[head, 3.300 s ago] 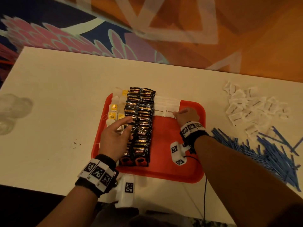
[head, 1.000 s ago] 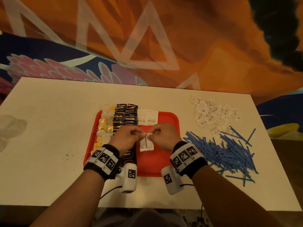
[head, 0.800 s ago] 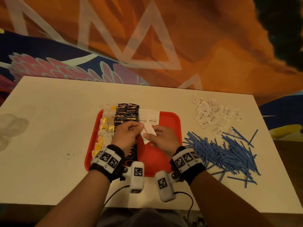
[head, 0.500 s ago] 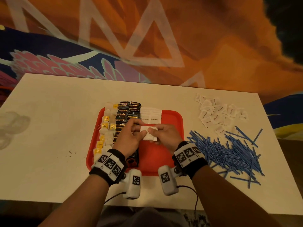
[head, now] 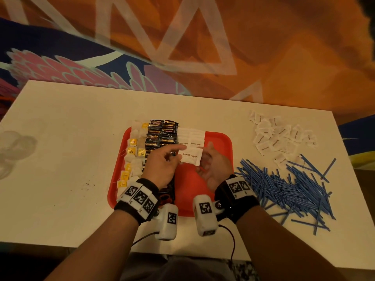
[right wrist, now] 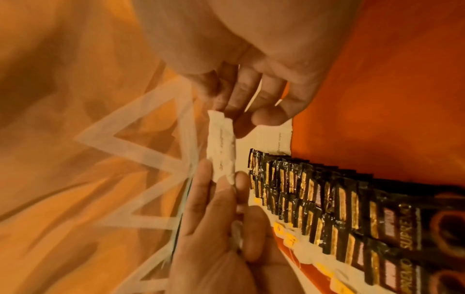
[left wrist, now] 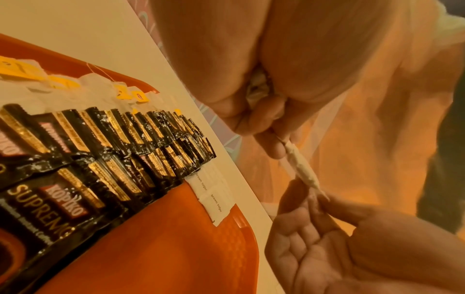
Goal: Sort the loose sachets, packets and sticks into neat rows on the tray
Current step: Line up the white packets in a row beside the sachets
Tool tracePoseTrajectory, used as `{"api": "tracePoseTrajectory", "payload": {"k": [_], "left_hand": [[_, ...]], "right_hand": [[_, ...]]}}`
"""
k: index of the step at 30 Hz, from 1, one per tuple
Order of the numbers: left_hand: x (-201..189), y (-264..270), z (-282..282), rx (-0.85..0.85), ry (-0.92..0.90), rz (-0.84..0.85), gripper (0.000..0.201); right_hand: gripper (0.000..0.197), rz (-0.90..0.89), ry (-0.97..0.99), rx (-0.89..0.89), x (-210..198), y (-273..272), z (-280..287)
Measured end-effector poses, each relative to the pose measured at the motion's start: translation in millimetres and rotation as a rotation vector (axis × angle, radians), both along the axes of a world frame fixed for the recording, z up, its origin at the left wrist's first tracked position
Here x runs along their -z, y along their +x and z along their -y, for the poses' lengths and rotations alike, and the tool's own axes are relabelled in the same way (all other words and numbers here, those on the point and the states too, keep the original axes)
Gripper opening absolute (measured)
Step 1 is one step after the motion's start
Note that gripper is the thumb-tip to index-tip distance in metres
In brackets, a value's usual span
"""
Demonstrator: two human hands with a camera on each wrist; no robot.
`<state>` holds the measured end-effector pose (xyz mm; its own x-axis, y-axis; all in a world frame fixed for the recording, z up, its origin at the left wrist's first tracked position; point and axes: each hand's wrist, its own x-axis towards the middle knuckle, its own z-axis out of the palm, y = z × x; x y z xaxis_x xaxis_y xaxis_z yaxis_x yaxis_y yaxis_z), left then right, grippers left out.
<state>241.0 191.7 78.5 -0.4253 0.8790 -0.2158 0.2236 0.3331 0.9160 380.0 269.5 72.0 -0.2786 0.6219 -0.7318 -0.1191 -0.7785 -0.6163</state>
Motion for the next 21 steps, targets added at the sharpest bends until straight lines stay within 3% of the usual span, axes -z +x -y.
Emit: {"api": "tracePoseTrajectory", "payload": {"k": [8, 14, 21], "left_hand": [[16.0, -14.9, -2.7, -0.042, -0.044, 0.006, 0.034], [24.9, -40.7, 7.7, -0.159, -0.089, 0.068, 0.026], [33.6, -68.9, 31.0, -0.327, -0.114, 0.154, 0.025]], "right_hand": [[0.018, 0.313, 0.35, -0.349, 31.8, -5.4, -9.9], [0.04, 0.677, 0.444, -0.45, 81.7, -20.5, -47.7], [0.038, 0.787, 0.442, -0.518, 104.9, -49.7, -63.3]]}}
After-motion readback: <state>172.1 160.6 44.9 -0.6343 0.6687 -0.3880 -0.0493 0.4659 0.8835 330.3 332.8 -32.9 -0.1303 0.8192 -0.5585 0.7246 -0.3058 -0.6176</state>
